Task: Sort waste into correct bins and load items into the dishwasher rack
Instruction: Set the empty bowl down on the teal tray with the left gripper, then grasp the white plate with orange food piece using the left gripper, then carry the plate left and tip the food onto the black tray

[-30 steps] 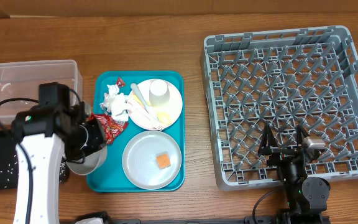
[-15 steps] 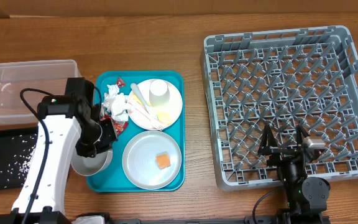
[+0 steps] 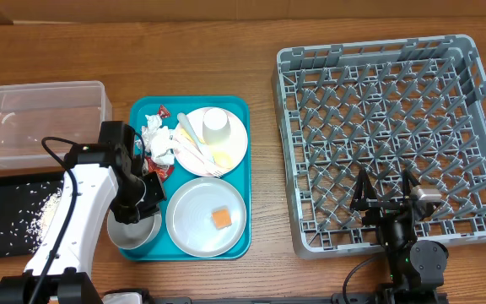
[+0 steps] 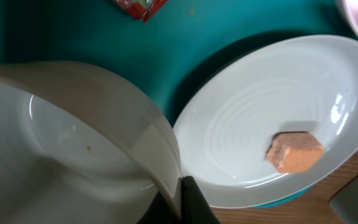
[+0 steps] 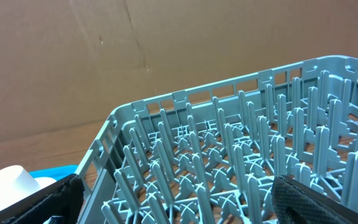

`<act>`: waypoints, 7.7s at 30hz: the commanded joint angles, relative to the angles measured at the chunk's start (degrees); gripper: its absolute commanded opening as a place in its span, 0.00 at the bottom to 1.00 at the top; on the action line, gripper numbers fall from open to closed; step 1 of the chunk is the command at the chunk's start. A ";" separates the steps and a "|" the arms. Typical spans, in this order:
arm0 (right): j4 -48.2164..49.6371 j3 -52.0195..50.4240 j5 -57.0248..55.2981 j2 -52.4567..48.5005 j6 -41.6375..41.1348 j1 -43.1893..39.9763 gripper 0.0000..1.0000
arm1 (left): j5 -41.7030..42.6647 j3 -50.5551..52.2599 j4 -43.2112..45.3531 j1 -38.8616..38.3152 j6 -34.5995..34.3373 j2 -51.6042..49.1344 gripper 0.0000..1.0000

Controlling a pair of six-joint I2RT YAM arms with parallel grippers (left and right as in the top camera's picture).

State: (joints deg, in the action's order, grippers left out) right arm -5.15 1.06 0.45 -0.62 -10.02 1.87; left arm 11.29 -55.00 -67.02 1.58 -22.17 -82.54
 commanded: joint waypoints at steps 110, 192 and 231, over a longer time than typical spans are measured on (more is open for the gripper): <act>0.33 -0.59 -0.37 0.46 0.44 -0.33 1.00 | -3.63 -1.92 5.77 -46.38 3.80 -4.63 0.57; 0.33 -0.59 -0.37 0.46 0.44 -0.33 1.00 | -7.17 -38.84 -13.70 -42.91 -1.68 -17.14 0.04; 0.33 -0.59 -0.37 0.46 0.44 -0.33 1.00 | -7.82 -44.22 -19.32 15.91 -3.06 3.30 0.04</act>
State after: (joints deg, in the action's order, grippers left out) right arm -5.15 1.06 0.43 -0.62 -10.00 1.87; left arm 1.37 -99.15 -87.15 13.76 -26.63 -79.40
